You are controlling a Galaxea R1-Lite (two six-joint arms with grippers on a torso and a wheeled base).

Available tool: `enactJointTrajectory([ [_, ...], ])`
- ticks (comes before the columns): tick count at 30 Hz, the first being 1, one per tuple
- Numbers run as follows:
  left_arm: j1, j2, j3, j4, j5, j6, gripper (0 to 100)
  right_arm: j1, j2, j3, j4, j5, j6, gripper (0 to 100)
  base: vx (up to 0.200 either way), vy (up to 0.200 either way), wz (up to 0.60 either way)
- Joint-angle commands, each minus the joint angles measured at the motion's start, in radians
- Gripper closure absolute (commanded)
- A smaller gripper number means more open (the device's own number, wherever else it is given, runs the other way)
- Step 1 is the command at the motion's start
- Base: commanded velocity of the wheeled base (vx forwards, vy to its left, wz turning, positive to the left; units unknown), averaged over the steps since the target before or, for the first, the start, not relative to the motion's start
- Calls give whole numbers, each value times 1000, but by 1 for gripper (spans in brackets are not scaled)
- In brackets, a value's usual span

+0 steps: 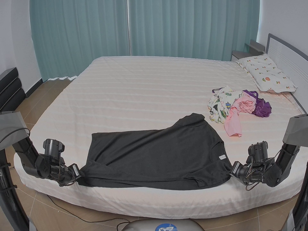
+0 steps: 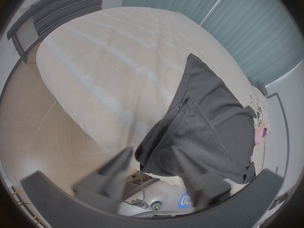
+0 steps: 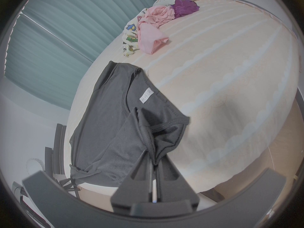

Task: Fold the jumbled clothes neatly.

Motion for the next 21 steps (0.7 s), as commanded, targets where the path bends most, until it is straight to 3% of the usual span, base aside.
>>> enactJointTrajectory([
  [1,1,3,-1,-4,0,-2,0,6,26,-13,-2,0,2,0,0,0,0],
  [10,14,-37,-118,-12,4,-14,0,-79,-42,-18,-2,-3,0,0,0,0,0],
  [21,-115,31,-250,-3,14,-29,0,-80,-42,-41,-3,-9,-3,0,0,0,0],
])
